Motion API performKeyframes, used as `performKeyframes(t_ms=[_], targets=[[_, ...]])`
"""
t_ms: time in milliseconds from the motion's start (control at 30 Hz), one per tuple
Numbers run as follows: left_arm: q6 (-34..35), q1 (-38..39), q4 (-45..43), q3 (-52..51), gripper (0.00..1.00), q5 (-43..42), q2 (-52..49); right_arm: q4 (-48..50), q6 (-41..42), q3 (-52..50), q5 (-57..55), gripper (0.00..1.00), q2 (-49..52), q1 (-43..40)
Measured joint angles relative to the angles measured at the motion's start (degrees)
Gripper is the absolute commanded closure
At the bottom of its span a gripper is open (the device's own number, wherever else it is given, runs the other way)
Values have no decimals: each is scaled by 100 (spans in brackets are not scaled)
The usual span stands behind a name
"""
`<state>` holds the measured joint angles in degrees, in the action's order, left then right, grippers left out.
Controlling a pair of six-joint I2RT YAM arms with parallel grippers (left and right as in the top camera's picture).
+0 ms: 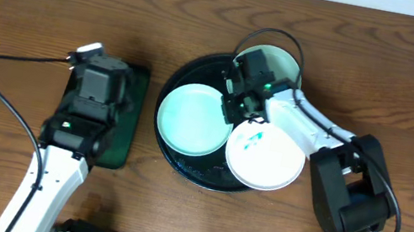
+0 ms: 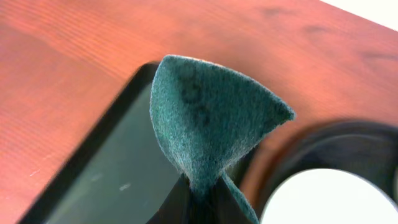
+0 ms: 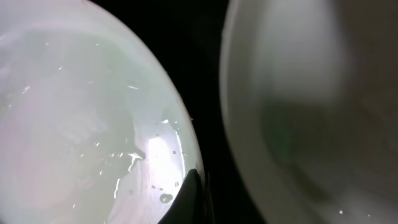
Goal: Clean dirty plates on tray and stack at the side
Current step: 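Lift the scrubbed plate with right gripper and set it at table right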
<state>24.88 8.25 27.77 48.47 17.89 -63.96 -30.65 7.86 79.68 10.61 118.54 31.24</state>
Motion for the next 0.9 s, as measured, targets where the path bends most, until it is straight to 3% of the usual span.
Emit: performKeyframes(t_ms=[200, 433, 733, 900], targets=[[85, -544, 483, -2, 92, 2, 0, -382, -221, 317, -949, 99, -179, 387], [103, -863, 520, -2, 92, 0, 0, -448, -817, 765, -2321, 99, -1137, 938], [103, -970, 544, -2, 93, 0, 0, 138, -2450, 876, -4992, 99, -1908, 1714], [103, -970, 546, -2, 92, 0, 0, 138, -3224, 876, -5648, 99, -1904, 1989]])
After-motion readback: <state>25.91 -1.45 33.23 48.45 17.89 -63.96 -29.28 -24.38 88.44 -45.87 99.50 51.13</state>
